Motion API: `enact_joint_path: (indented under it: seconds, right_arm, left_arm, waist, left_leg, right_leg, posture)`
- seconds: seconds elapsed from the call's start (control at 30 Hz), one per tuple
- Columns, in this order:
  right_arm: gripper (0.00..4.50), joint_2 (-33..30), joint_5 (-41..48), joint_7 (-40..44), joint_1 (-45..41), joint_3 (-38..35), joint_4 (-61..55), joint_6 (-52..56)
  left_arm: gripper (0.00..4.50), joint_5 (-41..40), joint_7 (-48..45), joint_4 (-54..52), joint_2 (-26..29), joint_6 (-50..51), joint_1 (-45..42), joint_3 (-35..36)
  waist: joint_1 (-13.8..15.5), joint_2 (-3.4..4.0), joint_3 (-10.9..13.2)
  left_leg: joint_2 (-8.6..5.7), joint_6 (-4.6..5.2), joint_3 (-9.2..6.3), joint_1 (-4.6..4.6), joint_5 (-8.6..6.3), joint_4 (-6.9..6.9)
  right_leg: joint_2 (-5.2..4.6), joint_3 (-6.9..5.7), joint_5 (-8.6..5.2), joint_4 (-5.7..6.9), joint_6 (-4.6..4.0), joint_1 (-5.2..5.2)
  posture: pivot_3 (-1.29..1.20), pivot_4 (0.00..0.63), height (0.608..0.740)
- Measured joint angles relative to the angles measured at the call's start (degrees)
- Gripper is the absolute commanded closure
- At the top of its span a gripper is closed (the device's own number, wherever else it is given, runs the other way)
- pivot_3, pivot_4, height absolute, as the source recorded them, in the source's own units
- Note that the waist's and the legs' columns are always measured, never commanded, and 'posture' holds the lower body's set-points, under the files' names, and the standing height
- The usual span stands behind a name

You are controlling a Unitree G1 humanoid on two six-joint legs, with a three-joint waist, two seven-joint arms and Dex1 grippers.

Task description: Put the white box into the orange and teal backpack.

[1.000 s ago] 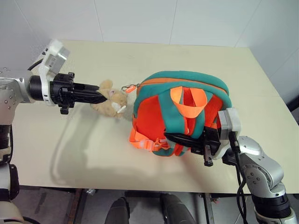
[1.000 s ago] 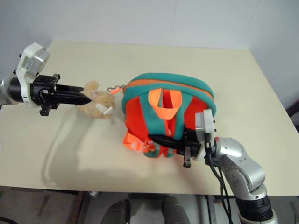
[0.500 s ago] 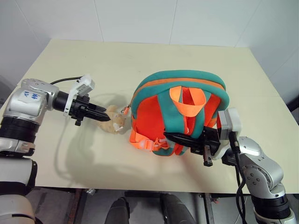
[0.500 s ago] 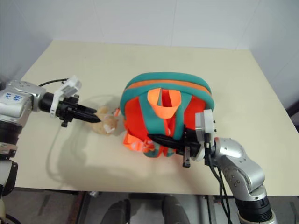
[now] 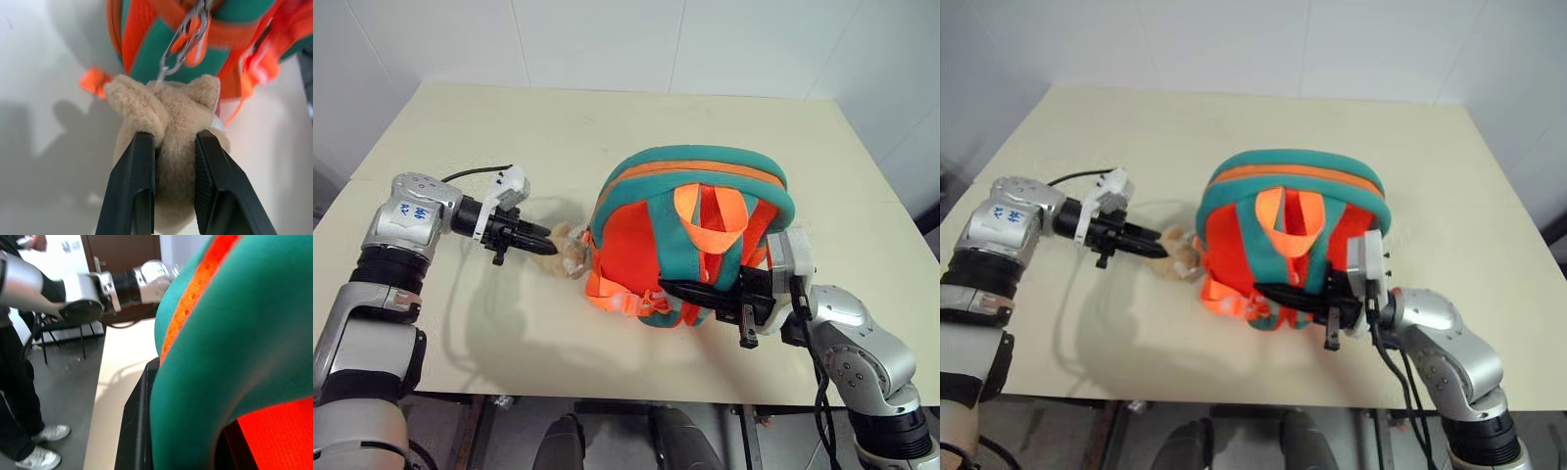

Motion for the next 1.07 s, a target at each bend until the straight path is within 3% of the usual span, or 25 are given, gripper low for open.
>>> enact_joint_path:
  seconds: [0.03,0.33,0.43,0.57,0.83,1.07]
  right_arm:
    - [3.84,-1.7,-0.5,-0.5,0.2,0.0,-0.2,1.3]
    - [0.87,-7.5,-0.5,1.5,1.6,-2.6,-0.9,3.1]
    - [0.01,-9.6,-0.4,2.9,1.7,-4.7,-0.8,3.1]
    - [0.01,-14.0,-0.5,5.1,3.3,-9.4,0.5,3.1]
    - [0.01,-21.7,-3.4,12.4,9.8,-24.0,8.3,-1.1]
    - [0.01,-21.5,-6.0,14.7,10.4,-29.2,16.3,-6.1]
  left_arm:
    - [3.18,-0.1,0.0,-0.4,0.1,-0.7,0.8,0.6]
    - [0.40,-2.4,0.1,-6.4,2.5,-1.9,8.2,8.4]
    - [0.00,-2.6,0.4,-7.8,2.9,-4.8,10.3,11.1]
    - [0.00,-2.9,0.4,-8.3,3.2,-7.7,13.3,13.8]
    - [0.00,-14.2,-0.1,-3.0,3.2,-11.5,14.9,26.0]
    - [0.00,-17.1,-0.1,-1.0,6.3,-12.7,18.8,28.7]
  waist:
    - [0.0,0.00,0.0]
    - [0.1,0.00,0.0]
    - [0.2,0.00,0.0]
    - [0.2,0.00,0.0]
    - [0.1,-0.01,0.0]
    - [-0.1,-0.02,0.0]
  left_leg:
    - [0.00,0.00,0.00,0.00,0.00,0.00]
    - [0.00,0.00,-0.01,0.00,0.00,0.07]
    - [0.00,0.01,0.01,0.01,0.00,0.11]
    - [0.00,0.02,0.00,0.01,-0.01,0.16]
    - [-0.01,0.07,0.03,0.06,-0.04,0.31]
    - [0.00,0.07,0.05,0.08,-0.04,0.39]
  right_leg:
    - [0.00,0.00,0.00,0.00,0.00,0.00]
    - [0.00,0.00,0.01,0.02,0.02,0.04]
    - [-0.01,0.00,0.01,0.04,0.02,0.05]
    - [-0.01,-0.01,0.01,0.04,0.03,0.08]
    - [-0.01,0.00,0.04,0.05,0.08,0.18]
    - [-0.01,0.04,0.05,0.19,0.09,0.17]
  posture:
    - [0.00,0.150,0.740]
    - [0.00,0.150,0.740]
    - [0.00,0.150,0.740]
    - [0.00,0.150,0.740]
    - [0.00,0.150,0.740]
    - [0.00,0.150,0.740]
